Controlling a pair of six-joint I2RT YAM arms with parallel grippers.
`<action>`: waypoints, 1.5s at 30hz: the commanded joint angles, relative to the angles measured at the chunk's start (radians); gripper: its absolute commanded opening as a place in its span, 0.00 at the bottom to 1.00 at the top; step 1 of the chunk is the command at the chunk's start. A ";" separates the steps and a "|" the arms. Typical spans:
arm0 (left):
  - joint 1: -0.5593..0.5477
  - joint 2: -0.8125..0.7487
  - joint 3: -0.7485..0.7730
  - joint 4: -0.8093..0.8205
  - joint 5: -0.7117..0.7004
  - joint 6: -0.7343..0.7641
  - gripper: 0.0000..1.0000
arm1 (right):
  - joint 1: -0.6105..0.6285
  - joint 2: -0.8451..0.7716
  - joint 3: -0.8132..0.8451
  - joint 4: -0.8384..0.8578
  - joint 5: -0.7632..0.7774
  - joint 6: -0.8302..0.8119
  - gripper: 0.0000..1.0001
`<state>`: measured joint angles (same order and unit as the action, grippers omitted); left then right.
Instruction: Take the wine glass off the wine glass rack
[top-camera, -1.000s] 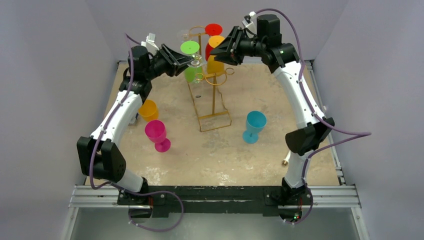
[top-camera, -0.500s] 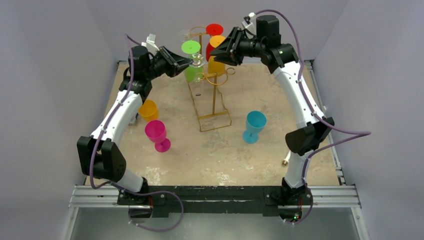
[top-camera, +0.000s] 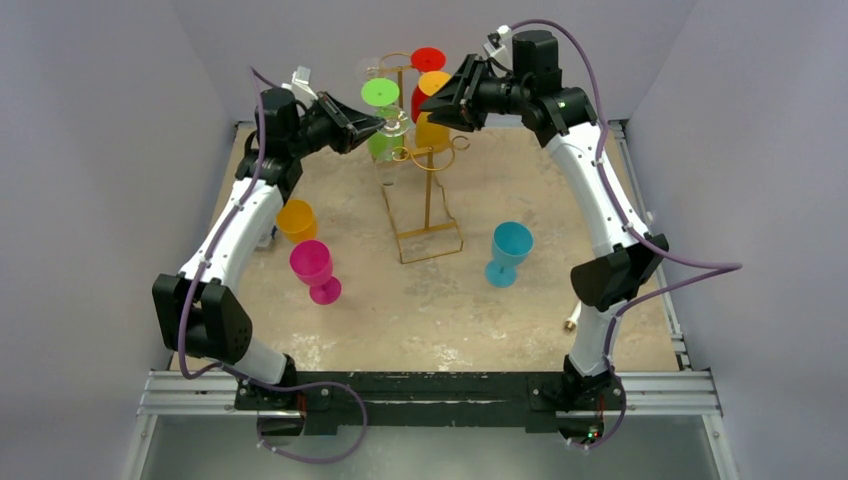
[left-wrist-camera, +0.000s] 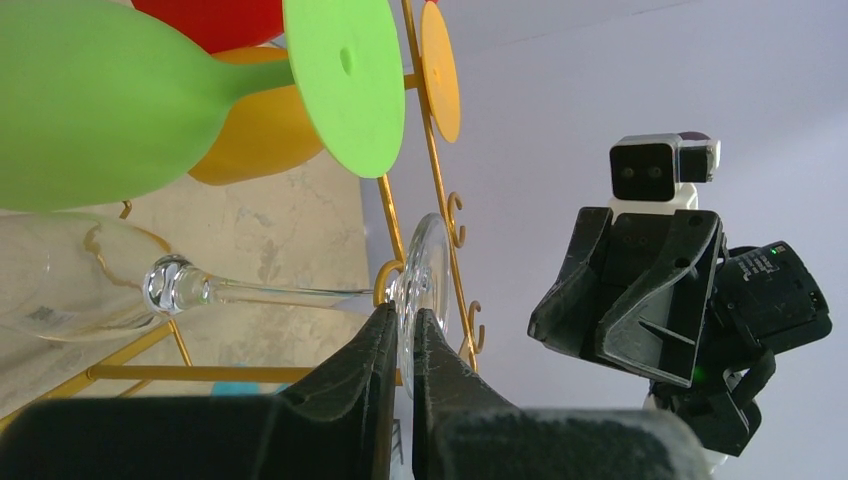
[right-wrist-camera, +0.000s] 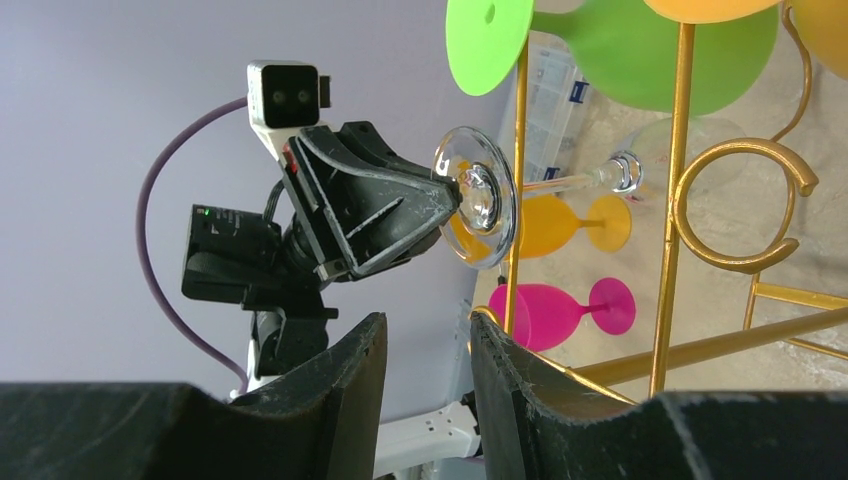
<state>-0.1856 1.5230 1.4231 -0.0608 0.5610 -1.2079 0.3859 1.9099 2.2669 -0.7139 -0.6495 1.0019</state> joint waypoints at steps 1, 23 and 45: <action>-0.002 -0.024 0.046 -0.020 0.010 0.029 0.00 | 0.001 -0.041 0.002 0.033 -0.023 0.000 0.36; 0.000 -0.043 -0.022 -0.018 0.004 -0.141 0.00 | 0.001 -0.060 -0.027 0.039 -0.020 0.000 0.35; 0.018 -0.089 0.004 -0.080 -0.053 -0.254 0.00 | 0.001 -0.080 -0.054 0.039 -0.012 -0.005 0.35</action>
<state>-0.1772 1.4776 1.4094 -0.1738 0.4995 -1.4284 0.3859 1.8793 2.2192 -0.7097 -0.6491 1.0019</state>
